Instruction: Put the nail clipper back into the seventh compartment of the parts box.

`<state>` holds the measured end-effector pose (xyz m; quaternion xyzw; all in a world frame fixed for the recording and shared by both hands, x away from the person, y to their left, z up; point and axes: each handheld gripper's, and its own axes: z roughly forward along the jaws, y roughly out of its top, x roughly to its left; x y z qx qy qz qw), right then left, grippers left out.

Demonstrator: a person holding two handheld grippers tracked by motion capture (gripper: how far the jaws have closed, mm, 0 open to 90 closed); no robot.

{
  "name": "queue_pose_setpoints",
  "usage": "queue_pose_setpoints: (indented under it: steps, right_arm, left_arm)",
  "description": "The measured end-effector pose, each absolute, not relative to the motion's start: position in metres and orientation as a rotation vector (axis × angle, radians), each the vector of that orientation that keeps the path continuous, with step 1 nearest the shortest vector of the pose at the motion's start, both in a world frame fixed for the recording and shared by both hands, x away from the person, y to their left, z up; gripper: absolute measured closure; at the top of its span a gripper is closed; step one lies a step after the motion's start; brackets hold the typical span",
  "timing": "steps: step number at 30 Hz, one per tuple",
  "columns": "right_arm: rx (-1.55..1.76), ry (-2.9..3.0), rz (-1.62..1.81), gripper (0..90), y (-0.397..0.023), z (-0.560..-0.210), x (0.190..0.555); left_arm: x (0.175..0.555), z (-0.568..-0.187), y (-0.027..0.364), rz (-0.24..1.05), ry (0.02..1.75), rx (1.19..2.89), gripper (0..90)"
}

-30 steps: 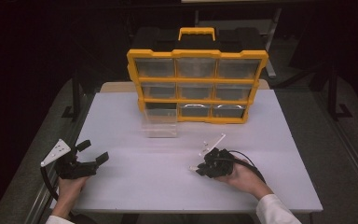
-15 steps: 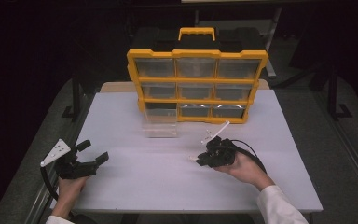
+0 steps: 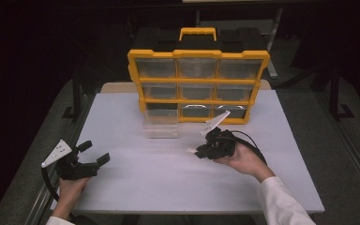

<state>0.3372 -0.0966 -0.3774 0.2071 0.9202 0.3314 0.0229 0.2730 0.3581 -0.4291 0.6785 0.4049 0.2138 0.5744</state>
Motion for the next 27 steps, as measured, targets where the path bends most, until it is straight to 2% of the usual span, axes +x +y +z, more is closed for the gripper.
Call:
queue_pose_setpoints:
  steps: [27]
  right_arm:
    - [0.597, 2.866, 1.036, 75.8, -0.064, -0.334, 0.368]
  left_arm:
    - [0.273, -0.429, 0.358, 0.493, 0.946, 1.585, 0.0]
